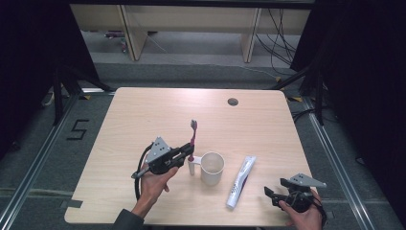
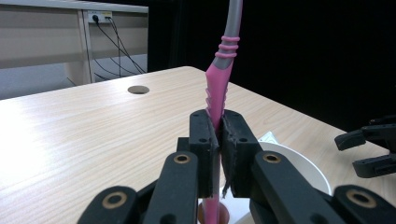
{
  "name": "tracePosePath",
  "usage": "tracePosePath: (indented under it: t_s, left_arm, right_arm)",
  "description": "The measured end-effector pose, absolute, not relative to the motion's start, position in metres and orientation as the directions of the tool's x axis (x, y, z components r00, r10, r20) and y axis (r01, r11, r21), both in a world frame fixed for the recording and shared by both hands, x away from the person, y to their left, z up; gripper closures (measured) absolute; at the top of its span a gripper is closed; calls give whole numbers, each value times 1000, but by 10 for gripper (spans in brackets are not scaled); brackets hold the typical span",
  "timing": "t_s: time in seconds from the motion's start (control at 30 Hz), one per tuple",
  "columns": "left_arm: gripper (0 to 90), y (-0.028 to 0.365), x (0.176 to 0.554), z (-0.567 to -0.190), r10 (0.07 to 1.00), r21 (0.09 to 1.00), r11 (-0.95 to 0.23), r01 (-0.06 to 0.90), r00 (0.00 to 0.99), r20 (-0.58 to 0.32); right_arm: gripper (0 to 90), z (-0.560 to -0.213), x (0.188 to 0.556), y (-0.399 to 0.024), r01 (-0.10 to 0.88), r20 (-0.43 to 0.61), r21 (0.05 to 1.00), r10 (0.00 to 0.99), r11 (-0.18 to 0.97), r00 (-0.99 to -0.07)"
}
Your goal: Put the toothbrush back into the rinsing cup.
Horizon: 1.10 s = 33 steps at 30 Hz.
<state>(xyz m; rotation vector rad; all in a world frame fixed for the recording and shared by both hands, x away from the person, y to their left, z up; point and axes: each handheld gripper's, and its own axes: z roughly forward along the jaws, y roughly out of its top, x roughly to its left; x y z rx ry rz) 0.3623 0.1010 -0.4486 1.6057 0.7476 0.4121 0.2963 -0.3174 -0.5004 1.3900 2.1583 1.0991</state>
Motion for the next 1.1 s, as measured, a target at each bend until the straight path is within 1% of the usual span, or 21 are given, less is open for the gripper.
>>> tracePosePath:
  t_s: [0.1, 0.5, 0.8, 0.87, 0.97, 1.07, 1.1]
  left_arm:
    - [828, 101, 362, -452, 670, 971, -41, 237, 728, -149]
    - [821, 102, 358, -466, 670, 962, -84, 261, 729, -139]
    - [789, 103, 357, -470, 671, 958, -100, 268, 729, -134]
    - [726, 105, 356, -470, 678, 959, -92, 267, 722, -136]
    - [548, 107, 353, -468, 694, 961, -82, 265, 707, -136]
    - [428, 109, 351, -465, 706, 963, -71, 261, 695, -137]
    - [396, 111, 350, -462, 708, 965, -57, 257, 692, -143]
  right_arm:
    - [252, -501, 296, -317, 621, 128, 755, 881, 211, -455]
    - [251, -502, 297, -317, 611, 113, 762, 884, 215, -453]
    - [251, -501, 296, -317, 611, 116, 761, 880, 220, -461]
    - [251, -502, 297, -317, 605, 108, 766, 884, 218, -455]
    - [251, -501, 296, -317, 607, 119, 766, 880, 213, -459]
    - [251, -502, 297, -317, 605, 105, 765, 884, 220, -455]
    - [251, -502, 297, -316, 616, 120, 759, 884, 212, -452]
